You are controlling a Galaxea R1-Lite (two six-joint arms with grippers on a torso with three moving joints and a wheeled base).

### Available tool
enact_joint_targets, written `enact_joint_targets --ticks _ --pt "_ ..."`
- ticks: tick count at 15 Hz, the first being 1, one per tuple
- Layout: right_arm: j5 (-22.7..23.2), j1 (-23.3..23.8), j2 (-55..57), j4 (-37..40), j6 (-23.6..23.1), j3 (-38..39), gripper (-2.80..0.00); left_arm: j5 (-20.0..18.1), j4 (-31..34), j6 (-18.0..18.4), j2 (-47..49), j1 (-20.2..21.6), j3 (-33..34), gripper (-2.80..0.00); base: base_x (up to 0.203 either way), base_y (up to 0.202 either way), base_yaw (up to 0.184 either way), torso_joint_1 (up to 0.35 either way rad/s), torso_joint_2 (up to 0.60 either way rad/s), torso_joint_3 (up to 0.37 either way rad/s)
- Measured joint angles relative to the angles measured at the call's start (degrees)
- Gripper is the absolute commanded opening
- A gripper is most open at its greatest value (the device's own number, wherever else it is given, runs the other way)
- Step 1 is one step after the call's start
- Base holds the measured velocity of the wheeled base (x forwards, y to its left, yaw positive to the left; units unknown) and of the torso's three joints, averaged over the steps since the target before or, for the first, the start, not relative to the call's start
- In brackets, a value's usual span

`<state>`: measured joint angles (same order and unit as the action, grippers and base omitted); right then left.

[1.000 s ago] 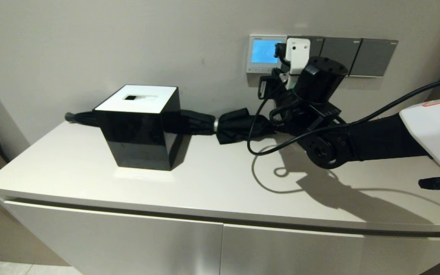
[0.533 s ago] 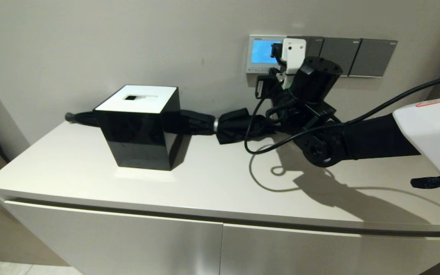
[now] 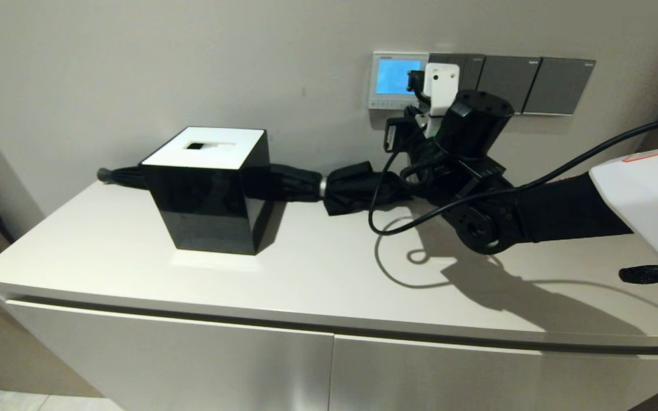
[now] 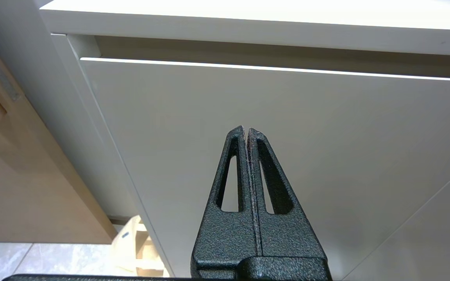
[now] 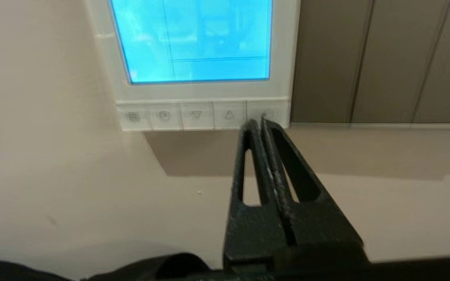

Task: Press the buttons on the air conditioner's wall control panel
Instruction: Turn on the central air conditioner

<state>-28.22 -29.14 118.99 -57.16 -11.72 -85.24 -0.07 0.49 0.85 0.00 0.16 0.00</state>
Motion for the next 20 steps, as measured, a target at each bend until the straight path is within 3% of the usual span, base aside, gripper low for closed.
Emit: enact_joint_targets --ticks 20 --pt "0.08 0.06 0.03 -0.05 -0.07 -0.68 -2.80 0.00 0.02 0.00 0.00 0.00 0.00 -2.80 0.000 0.000 0.000 0.000 0.00 0.000"
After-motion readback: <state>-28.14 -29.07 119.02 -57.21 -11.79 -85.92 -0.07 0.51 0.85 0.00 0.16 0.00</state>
